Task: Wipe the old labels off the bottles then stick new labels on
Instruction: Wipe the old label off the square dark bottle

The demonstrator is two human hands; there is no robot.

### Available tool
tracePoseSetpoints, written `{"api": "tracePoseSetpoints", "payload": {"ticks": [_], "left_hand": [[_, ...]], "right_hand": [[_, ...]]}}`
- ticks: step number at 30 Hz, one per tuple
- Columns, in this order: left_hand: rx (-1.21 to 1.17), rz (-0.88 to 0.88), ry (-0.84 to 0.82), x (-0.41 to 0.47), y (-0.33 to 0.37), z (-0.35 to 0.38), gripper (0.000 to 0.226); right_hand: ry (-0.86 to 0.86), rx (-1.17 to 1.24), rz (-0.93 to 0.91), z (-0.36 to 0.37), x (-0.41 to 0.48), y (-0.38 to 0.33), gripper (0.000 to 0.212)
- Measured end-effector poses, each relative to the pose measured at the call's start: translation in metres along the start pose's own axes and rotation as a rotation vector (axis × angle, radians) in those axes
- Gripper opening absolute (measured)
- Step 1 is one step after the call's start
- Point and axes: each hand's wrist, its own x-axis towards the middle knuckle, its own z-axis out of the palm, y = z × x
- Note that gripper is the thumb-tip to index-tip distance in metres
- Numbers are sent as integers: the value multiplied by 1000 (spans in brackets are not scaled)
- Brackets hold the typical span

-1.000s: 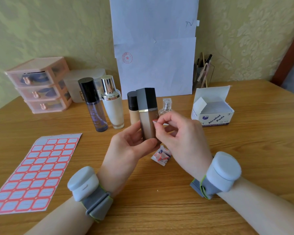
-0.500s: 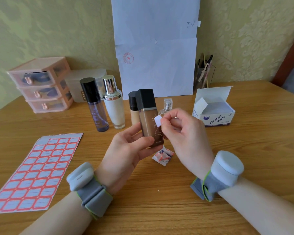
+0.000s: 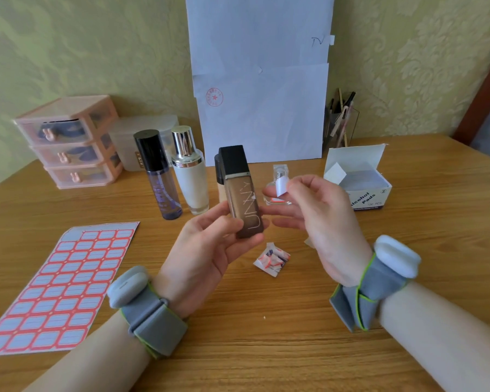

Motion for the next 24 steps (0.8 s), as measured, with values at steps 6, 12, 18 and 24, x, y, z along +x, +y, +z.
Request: {"api": "tracePoseSetpoints", "payload": {"ticks": [6,12,18,24], "left_hand": [[16,-7,-21,-1,-3,3,38],[-19,-25,-17,-1,-4,2,36],[32,83,83,-1,-3,2,34],[35,67,126,-1,-5,4,34]], "right_hand": [[8,-242,-100,-8,-1,-5,14],[67,-490,-268,-19,-5,-7,11],[-128,-871,-506,-22,-6,0,4],[-494,-1233,-319,-26,-6,12,16]]}}
